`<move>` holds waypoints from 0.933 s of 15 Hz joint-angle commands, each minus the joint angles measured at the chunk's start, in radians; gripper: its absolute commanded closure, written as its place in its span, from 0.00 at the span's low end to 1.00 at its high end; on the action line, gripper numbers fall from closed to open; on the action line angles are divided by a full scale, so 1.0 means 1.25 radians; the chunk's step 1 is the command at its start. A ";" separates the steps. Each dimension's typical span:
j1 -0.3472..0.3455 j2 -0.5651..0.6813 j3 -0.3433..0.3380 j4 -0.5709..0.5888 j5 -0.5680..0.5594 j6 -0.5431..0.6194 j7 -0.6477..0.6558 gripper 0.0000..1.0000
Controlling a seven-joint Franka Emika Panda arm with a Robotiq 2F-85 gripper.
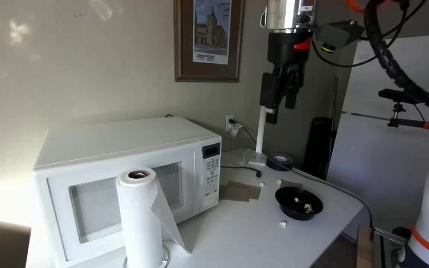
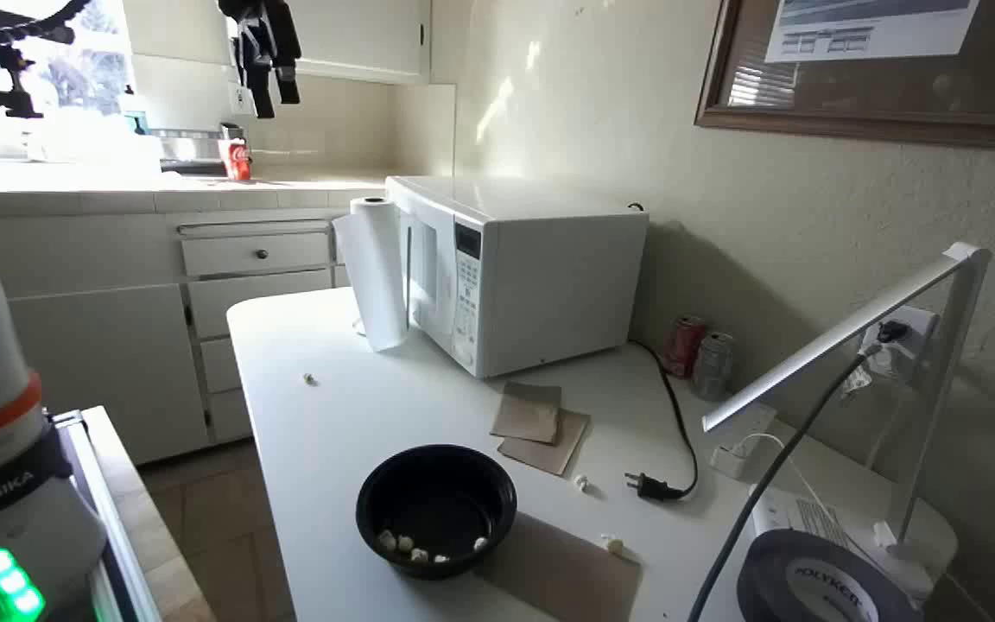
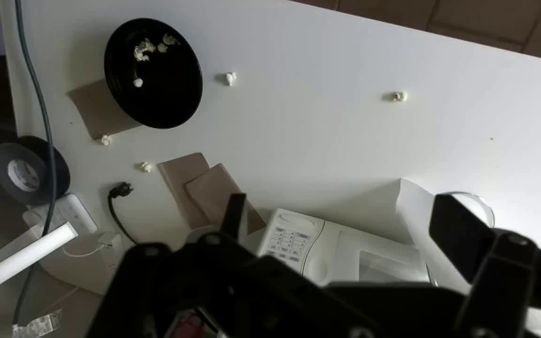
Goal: Remove the paper towel roll from the paper towel holder
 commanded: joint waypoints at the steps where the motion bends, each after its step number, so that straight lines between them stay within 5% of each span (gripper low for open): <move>1: 0.022 0.007 -0.016 0.003 -0.011 -0.003 0.012 0.00; 6: 0.022 0.007 -0.016 0.003 -0.011 -0.003 0.012 0.00; 14: 0.015 0.196 -0.001 0.011 0.037 0.314 0.121 0.00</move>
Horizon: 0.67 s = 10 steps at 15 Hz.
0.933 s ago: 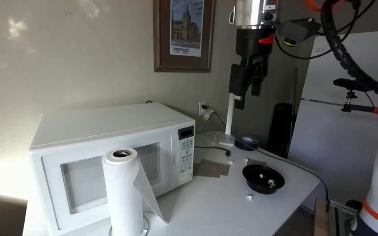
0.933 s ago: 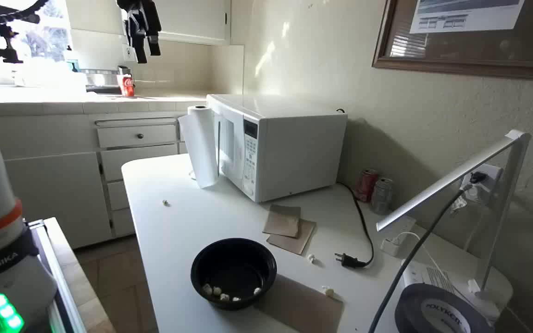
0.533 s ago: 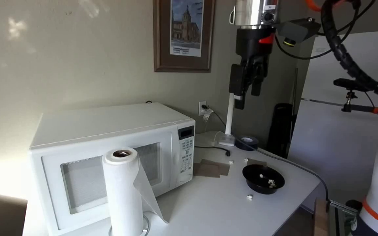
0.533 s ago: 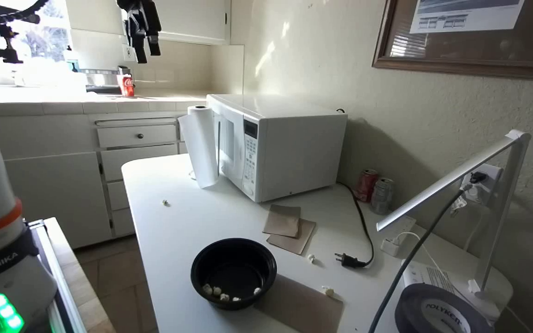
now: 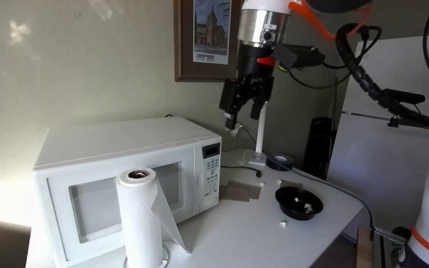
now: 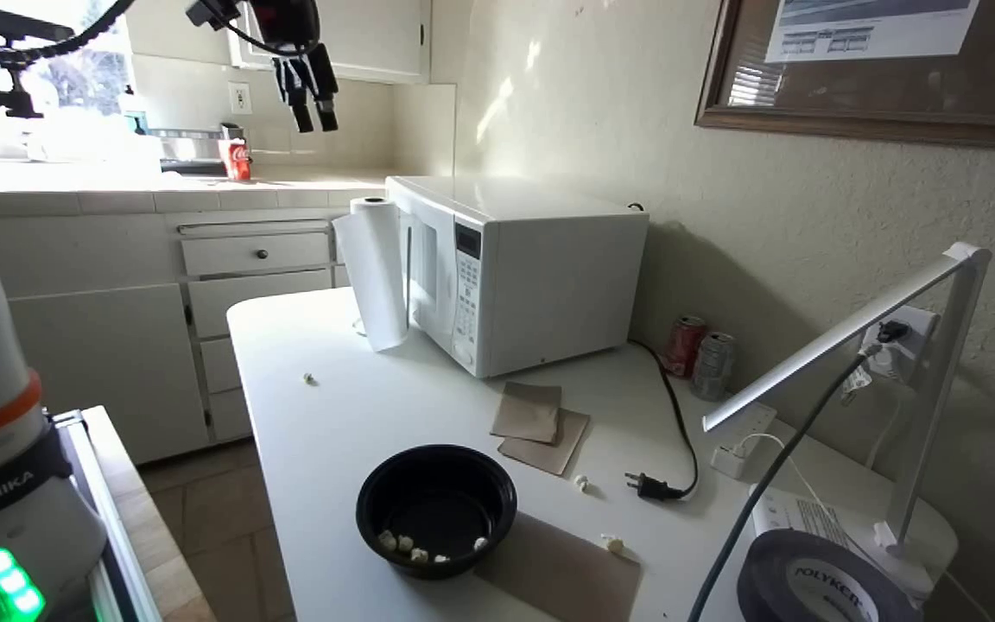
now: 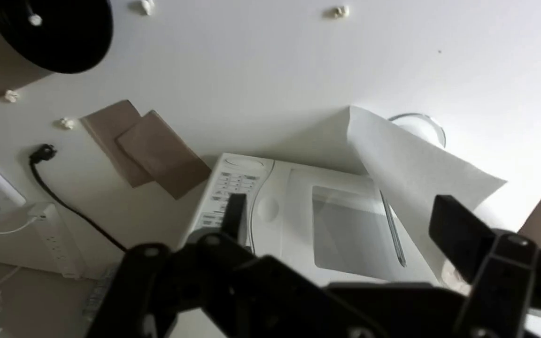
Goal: Remove the paper towel roll from the paper towel holder
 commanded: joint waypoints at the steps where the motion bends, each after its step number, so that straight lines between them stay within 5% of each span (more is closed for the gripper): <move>1: 0.013 0.125 0.001 0.030 0.017 0.093 0.062 0.00; 7: 0.035 0.283 -0.007 0.098 0.012 0.140 0.141 0.00; 10: 0.049 0.248 -0.030 0.071 -0.005 0.133 0.114 0.00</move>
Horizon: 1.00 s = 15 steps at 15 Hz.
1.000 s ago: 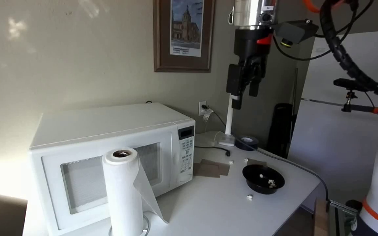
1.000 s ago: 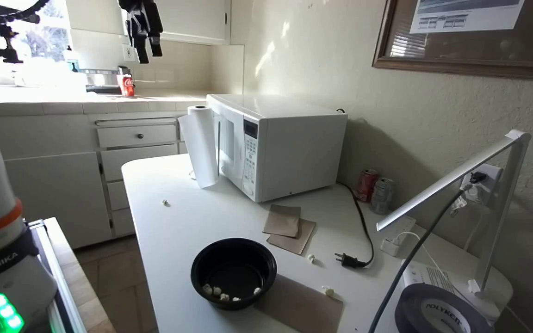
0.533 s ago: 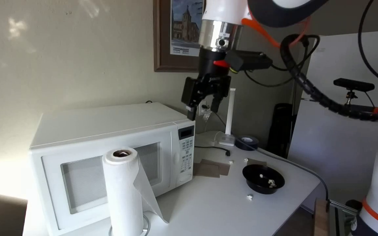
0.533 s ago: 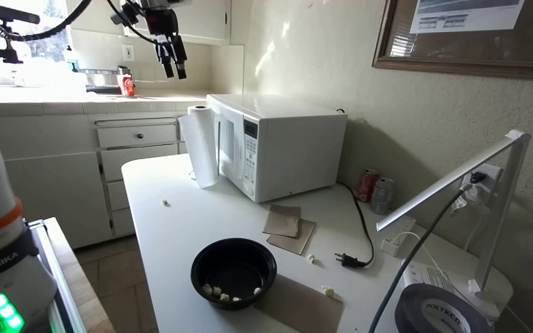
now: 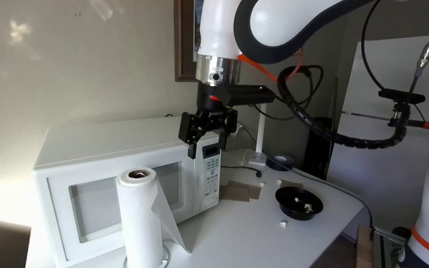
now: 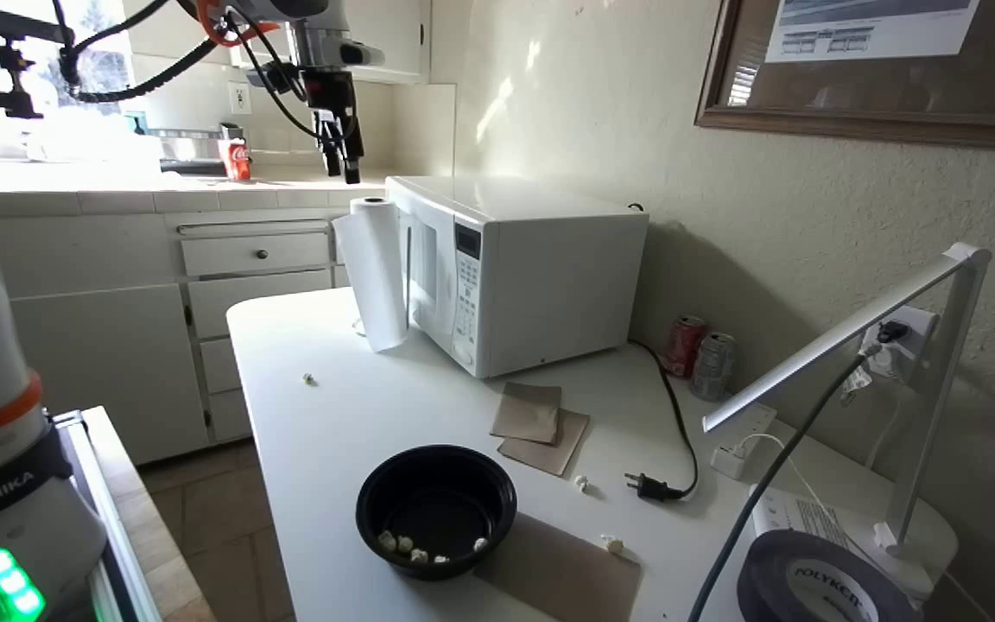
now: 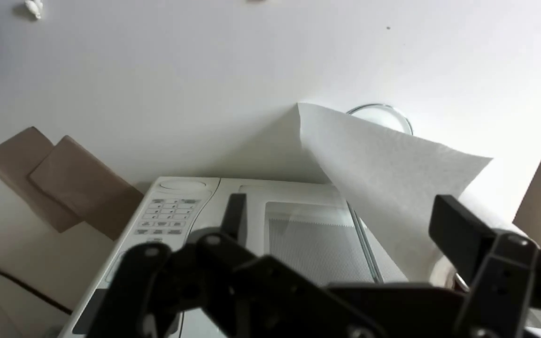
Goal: Remove the paper towel roll from the paper towel holder
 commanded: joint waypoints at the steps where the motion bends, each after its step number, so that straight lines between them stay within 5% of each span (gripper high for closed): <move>1: 0.026 0.001 -0.026 0.002 -0.007 -0.002 0.004 0.00; 4: 0.027 -0.007 -0.028 0.002 -0.007 -0.002 0.004 0.00; 9: 0.045 0.060 -0.024 0.014 0.021 0.150 0.055 0.00; 15: 0.067 0.143 -0.031 0.038 0.000 0.222 0.100 0.00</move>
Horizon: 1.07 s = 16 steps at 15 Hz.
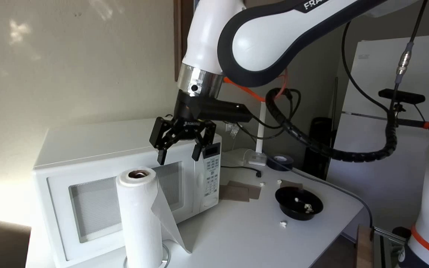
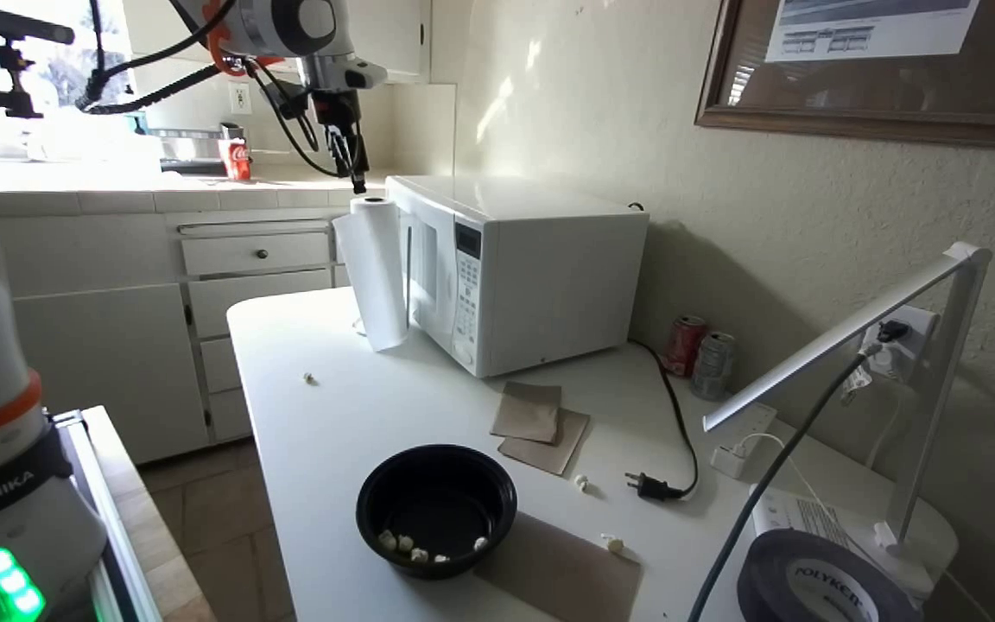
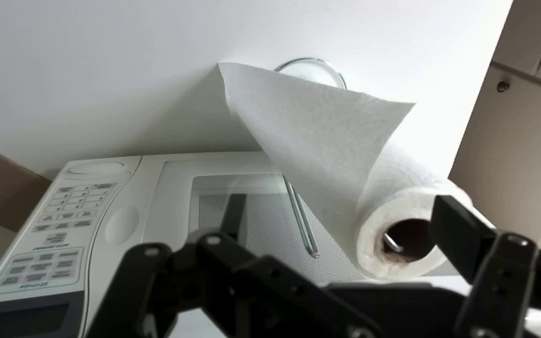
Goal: Remove the paper towel roll from the paper towel holder
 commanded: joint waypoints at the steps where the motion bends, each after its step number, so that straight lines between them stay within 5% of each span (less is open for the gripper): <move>1: 0.023 0.062 -0.017 0.034 -0.013 0.030 0.040 0.00; 16: 0.059 0.161 -0.077 0.105 0.001 0.073 0.033 0.00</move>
